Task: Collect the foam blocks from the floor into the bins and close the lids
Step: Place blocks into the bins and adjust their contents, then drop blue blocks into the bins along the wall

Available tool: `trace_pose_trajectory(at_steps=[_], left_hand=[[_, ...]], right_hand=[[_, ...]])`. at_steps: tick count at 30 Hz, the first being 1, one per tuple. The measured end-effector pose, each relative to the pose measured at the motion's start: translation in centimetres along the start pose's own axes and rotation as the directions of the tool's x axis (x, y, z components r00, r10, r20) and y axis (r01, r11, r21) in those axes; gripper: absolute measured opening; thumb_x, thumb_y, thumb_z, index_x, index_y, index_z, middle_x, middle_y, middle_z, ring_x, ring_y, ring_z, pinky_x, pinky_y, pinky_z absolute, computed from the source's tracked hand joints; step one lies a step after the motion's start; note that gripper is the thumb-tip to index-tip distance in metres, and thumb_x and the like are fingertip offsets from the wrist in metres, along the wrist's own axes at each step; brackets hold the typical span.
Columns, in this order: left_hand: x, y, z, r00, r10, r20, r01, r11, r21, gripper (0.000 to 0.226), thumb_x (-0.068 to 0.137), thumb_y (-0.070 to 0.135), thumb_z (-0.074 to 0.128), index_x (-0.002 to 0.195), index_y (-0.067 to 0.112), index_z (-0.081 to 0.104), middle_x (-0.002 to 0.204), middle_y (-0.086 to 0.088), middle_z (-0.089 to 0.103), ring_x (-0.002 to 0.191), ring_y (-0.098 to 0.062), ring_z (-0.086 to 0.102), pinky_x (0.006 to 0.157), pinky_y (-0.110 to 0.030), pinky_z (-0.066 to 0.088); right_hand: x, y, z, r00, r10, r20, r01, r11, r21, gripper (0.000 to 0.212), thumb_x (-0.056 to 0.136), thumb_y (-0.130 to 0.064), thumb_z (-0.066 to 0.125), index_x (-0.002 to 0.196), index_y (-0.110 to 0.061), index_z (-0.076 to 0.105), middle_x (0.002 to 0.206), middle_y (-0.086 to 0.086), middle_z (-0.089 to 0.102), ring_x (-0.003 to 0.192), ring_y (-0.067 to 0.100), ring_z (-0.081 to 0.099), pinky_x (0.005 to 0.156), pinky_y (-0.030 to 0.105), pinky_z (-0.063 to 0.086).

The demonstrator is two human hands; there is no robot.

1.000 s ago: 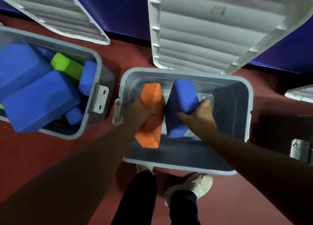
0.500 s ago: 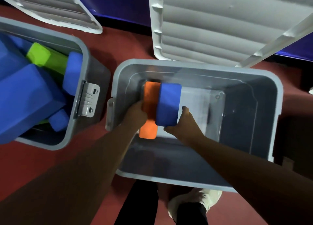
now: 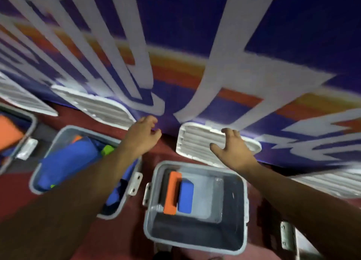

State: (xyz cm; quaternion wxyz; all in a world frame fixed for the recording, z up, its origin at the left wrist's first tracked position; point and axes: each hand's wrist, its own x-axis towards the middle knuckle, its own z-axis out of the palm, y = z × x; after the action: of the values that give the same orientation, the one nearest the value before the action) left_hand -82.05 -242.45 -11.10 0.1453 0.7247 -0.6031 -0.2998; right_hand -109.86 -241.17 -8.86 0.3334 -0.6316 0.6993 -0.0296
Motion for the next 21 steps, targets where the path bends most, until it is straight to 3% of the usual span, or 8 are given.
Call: trace_pose_trajectory(at_steps=[4, 11, 15, 21], left_hand=[[-2.4, 8.0, -12.1, 0.991, 0.106, -0.077, -0.107, 0.994, -0.013, 0.039, 0.088, 0.029, 0.058, 0.119, 0.005, 0.062, 0.116, -0.014, 0.063, 0.110, -0.031, 0.061, 0.097, -0.040, 0.047], [-10.4, 16.8, -29.1, 0.960, 0.239, -0.144, -0.223, 0.967, 0.120, 0.045, 0.092, 0.039, 0.054, 0.129, 0.012, 0.053, 0.127, -0.007, 0.055, 0.112, -0.027, 0.057, 0.097, -0.042, 0.047], [-14.9, 19.0, -36.2, 0.932, 0.231, -0.280, -0.192, 0.968, 0.161, 0.047, 0.095, 0.040, 0.053, 0.132, 0.011, 0.050, 0.131, -0.010, 0.053, 0.115, -0.027, 0.055, 0.097, -0.042, 0.047], [-24.0, 19.4, -41.1, 0.840, 0.164, -0.516, -0.108, 0.985, 0.138, 0.044, 0.093, 0.036, 0.057, 0.130, 0.012, 0.053, 0.126, -0.009, 0.056, 0.109, -0.024, 0.057, 0.093, -0.037, 0.046]], right_hand=[[-5.2, -7.3, -10.9, 0.994, -0.024, -0.104, 0.025, 1.000, 0.003, 0.057, 0.089, -0.043, 0.062, 0.132, -0.009, 0.047, 0.131, 0.013, 0.048, 0.117, 0.035, 0.053, 0.097, 0.042, 0.044], [-15.8, -17.2, -25.3, 0.950, -0.169, -0.261, 0.171, 0.985, -0.016, 0.069, 0.091, -0.048, 0.059, 0.142, -0.007, 0.037, 0.142, 0.017, 0.043, 0.123, 0.035, 0.049, 0.102, 0.046, 0.044], [-19.7, -20.6, -30.6, 0.916, -0.268, -0.299, 0.258, 0.963, -0.073, 0.072, 0.092, -0.053, 0.055, 0.146, -0.011, 0.034, 0.147, 0.014, 0.040, 0.122, 0.032, 0.052, 0.099, 0.046, 0.047], [-24.0, -23.3, -32.8, 0.850, -0.454, -0.266, 0.438, 0.891, -0.121, 0.070, 0.094, -0.052, 0.054, 0.148, -0.011, 0.032, 0.147, 0.012, 0.040, 0.115, 0.025, 0.054, 0.088, 0.033, 0.045]])
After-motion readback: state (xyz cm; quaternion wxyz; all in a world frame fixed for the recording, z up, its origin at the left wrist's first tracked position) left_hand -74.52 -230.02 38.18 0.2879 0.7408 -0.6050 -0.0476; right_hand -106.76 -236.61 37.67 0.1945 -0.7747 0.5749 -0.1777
